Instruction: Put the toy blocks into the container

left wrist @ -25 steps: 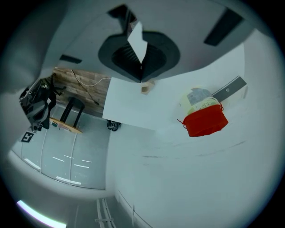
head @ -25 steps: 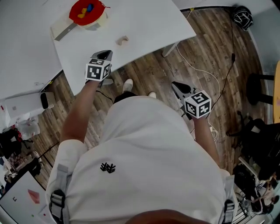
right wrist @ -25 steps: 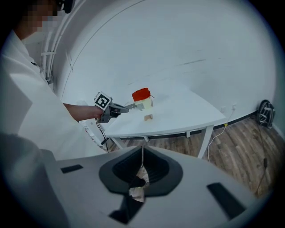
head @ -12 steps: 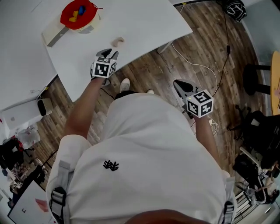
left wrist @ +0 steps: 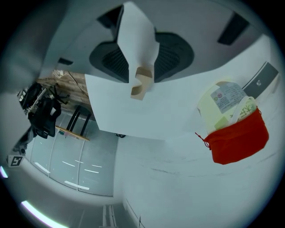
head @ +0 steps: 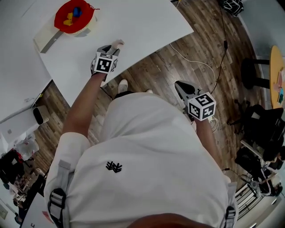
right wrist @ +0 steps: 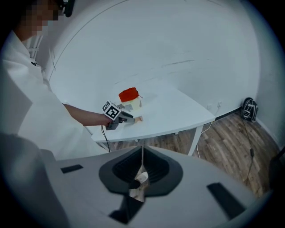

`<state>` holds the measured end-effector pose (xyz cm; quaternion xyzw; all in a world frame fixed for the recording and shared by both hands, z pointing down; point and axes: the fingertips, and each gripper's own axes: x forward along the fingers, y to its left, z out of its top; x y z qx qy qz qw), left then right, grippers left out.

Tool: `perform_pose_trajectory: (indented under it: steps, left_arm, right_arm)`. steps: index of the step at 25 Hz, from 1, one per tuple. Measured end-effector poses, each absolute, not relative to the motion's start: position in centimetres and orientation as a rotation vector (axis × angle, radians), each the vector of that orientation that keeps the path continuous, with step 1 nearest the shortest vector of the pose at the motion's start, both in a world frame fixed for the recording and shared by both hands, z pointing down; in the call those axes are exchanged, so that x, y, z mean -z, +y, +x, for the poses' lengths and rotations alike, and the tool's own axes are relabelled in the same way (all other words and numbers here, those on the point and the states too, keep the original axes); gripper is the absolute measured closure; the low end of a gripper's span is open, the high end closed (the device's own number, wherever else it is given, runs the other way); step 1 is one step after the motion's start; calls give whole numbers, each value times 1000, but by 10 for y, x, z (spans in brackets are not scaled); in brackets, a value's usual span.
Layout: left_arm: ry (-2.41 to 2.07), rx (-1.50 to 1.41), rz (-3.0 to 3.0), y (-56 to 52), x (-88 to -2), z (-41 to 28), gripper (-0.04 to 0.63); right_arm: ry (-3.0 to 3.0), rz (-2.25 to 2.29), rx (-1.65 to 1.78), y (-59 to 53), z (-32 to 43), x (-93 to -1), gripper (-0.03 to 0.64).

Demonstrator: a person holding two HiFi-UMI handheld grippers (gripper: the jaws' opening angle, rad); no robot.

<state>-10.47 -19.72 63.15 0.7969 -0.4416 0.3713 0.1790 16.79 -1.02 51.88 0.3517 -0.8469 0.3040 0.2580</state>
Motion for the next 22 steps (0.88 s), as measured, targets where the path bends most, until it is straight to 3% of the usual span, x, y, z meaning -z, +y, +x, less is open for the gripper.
perform_pose_trajectory:
  steps: [7, 10, 22]
  left_arm:
    - [-1154, -1063, 2298, -200, -645, -98, 413]
    - [-1144, -1058, 2325, -203, -644, -95, 459]
    - [-1019, -1010, 2394, -187, -632, -92, 463]
  right_arm:
    - [-2260, 990, -829, -17, 154, -512, 604]
    - [-2259, 997, -827, -22, 144, -508, 604]
    - [-2247, 1007, -825, -27, 116, -507, 604]
